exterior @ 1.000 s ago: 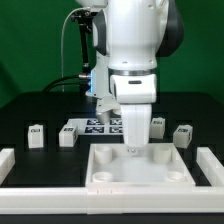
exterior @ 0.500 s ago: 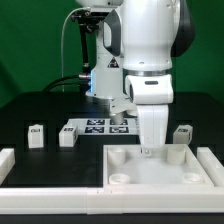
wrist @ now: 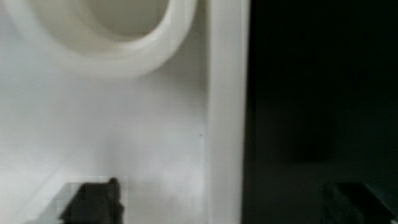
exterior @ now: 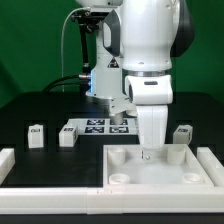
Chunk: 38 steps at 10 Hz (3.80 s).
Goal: Assemble one leg
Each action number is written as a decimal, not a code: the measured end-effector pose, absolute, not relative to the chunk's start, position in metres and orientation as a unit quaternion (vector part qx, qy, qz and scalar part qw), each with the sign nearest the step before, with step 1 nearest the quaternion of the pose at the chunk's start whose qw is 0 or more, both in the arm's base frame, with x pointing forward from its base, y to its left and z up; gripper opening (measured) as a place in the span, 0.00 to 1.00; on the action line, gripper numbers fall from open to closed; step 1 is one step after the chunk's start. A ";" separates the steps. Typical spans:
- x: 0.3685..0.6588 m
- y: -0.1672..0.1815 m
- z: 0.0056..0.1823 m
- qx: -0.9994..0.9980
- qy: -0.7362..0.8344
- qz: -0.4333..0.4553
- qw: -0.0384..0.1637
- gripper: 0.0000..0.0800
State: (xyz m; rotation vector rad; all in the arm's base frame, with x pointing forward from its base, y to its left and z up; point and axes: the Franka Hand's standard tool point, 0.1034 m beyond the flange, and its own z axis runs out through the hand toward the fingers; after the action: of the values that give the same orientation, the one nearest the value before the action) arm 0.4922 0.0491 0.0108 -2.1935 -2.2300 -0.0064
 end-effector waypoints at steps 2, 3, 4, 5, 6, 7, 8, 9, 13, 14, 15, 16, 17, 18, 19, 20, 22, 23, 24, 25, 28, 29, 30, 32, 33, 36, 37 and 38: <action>0.492 0.049 0.011 -0.701 -0.713 -0.002 0.007 0.79; 0.492 0.049 0.011 -0.701 -0.713 -0.002 0.007 0.81; 0.492 0.049 0.011 -0.701 -0.713 -0.002 0.007 0.81; 0.491 0.048 0.012 -0.706 -0.708 -0.003 0.006 0.81; 0.487 0.048 0.019 -0.716 -0.698 -0.008 0.002 0.81; 0.482 0.047 0.028 -0.728 -0.685 -0.014 -0.004 0.81; 0.476 0.046 0.037 -0.740 -0.673 -0.018 -0.009 0.81; 0.472 0.049 0.044 -0.754 -0.657 -0.019 -0.012 0.81; 0.471 0.051 0.045 -0.789 -0.614 -0.020 -0.010 0.81; 0.471 0.051 0.045 -0.827 -0.562 -0.021 -0.007 0.81; 0.471 0.052 0.045 -0.849 -0.527 -0.022 -0.006 0.81; 0.471 0.052 0.045 -0.861 -0.508 -0.022 -0.005 0.81; 0.471 0.054 0.045 -0.900 -0.434 -0.028 0.000 0.81; 0.465 0.058 0.044 -0.934 -0.356 -0.036 0.006 0.81; 0.459 0.064 0.041 -0.953 -0.301 -0.032 0.011 0.81; 0.457 0.071 0.041 -0.974 -0.221 -0.035 0.018 0.81; 0.450 0.092 0.039 -0.997 -0.067 -0.028 0.031 0.81; 0.448 0.100 0.039 -0.998 -0.035 -0.026 0.034 0.81; 0.446 0.110 0.039 -0.998 0.051 -0.021 0.041 0.81; 0.444 0.121 0.039 -0.994 0.101 -0.018 0.045 0.81; 0.441 0.126 0.038 -0.967 0.248 -0.006 0.059 0.81; 0.441 0.126 0.038 -0.968 0.246 -0.005 0.059 0.81; 0.440 0.123 0.037 -0.970 0.236 0.007 0.057 0.81; 0.436 0.120 0.034 -0.973 0.221 0.021 0.055 0.81; 0.431 0.115 0.034 -0.973 0.207 0.080 0.057 0.81; 0.432 0.111 0.035 -0.956 0.202 0.200 0.071 0.81; 0.427 0.110 0.036 -0.944 0.193 0.258 0.076 0.81; 0.427 0.110 0.036 -0.930 0.191 0.303 0.081 0.81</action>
Offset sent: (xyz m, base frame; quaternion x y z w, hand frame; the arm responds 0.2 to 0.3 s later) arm 0.0000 0.0000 0.0000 0.0000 0.0000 0.0000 1.0000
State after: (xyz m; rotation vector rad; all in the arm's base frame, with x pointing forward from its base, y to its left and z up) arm 0.4268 0.1098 0.0364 -2.7803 0.5700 0.9042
